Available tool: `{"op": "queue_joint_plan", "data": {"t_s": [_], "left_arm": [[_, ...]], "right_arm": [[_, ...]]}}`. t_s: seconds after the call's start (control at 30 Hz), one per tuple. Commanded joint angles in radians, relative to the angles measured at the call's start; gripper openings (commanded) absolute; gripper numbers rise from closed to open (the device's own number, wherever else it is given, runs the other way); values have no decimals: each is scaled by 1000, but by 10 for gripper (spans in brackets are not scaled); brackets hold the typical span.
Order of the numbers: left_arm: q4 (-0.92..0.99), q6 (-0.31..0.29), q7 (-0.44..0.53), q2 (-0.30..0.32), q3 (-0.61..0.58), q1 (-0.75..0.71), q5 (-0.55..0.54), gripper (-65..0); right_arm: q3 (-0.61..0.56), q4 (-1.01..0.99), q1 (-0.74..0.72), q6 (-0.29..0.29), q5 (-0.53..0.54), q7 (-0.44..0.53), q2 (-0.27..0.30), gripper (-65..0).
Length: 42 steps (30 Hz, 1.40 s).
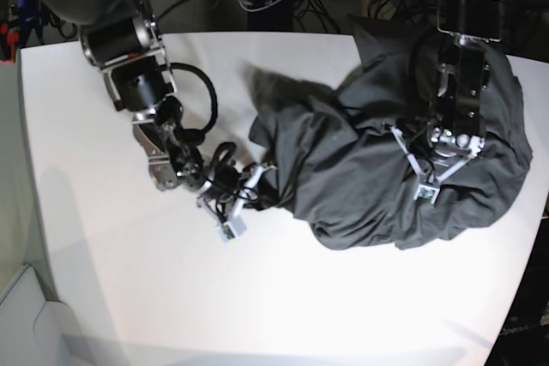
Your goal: Layout the t-shirt on the table in an organized manner, then fold the t-shirt properly
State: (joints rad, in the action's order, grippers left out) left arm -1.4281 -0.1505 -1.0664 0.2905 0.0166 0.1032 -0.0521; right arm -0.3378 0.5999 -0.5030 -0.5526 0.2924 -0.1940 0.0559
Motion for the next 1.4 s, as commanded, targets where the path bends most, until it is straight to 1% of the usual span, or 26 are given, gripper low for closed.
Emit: {"op": "queue_joint_plan", "data": {"t_s": [0.0, 0.1, 0.2, 0.3, 0.4, 0.43, 0.5, 0.57, 0.67, 0.77, 0.87, 0.97, 1.07, 1.13, 1.2, 1.3, 1.37], "left_arm": [[-18, 4, 4, 11, 4, 19, 5, -647], [-18, 4, 4, 13, 4, 19, 5, -647], [-18, 4, 4, 13, 4, 20, 5, -647], [-18, 4, 5, 23, 4, 22, 5, -647], [-18, 4, 7, 23, 4, 23, 5, -647], [-18, 4, 5, 23, 4, 23, 5, -647], [-18, 4, 7, 23, 4, 23, 5, -647], [-18, 4, 8, 23, 4, 23, 5, -647], [-18, 4, 10, 25, 4, 23, 5, -647], [-18, 4, 13, 23, 4, 25, 1, -647], [-47, 4, 5, 17, 6, 36, -2, -647], [-129, 4, 2, 14, 6, 43, -4, -647], [-195, 4, 2, 13, 6, 59, -4, -647], [-211, 5, -13, -9, 6, 89, -2, -647], [-213, 4, -38, -23, 18, 115, -2, -647], [-204, 4, -39, -58, 72, 137, -4, -647], [-204, 4, -39, -84, 102, 157, 1, -647]], "right_arm": [[3, -57, -26, 84, -97, -94, 40, -544], [3, -180, -124, 85, -95, -32, 75, -544], [3, -252, -190, 85, -95, 11, 120, -544], [3, -281, -239, 87, -97, 43, 163, -544], [1, -277, -277, 88, -100, 52, 203, -544], [1, -277, -297, 104, -100, 54, 213, -544], [1, -277, -332, 165, -101, 61, 236, -544], [1, -277, -359, 214, -101, 87, 261, -543], [1, -277, -400, 220, -101, 89, 295, -543], [4, -266, -414, 219, -94, 44, 310, -543], [6, -180, -359, 214, -81, -55, 312, -543], [4, 15, -245, 159, -26, -144, 313, -543], [4, 259, -128, 151, -5, -244, 313, -538], [4, 409, -66, 150, -5, -319, 312, -532], [4, 516, -27, 148, -5, -373, 298, -509], [4, 647, 10, 151, -8, -442, 267, -456], [4, 661, 17, 151, -8, -460, 239, -455]]}}
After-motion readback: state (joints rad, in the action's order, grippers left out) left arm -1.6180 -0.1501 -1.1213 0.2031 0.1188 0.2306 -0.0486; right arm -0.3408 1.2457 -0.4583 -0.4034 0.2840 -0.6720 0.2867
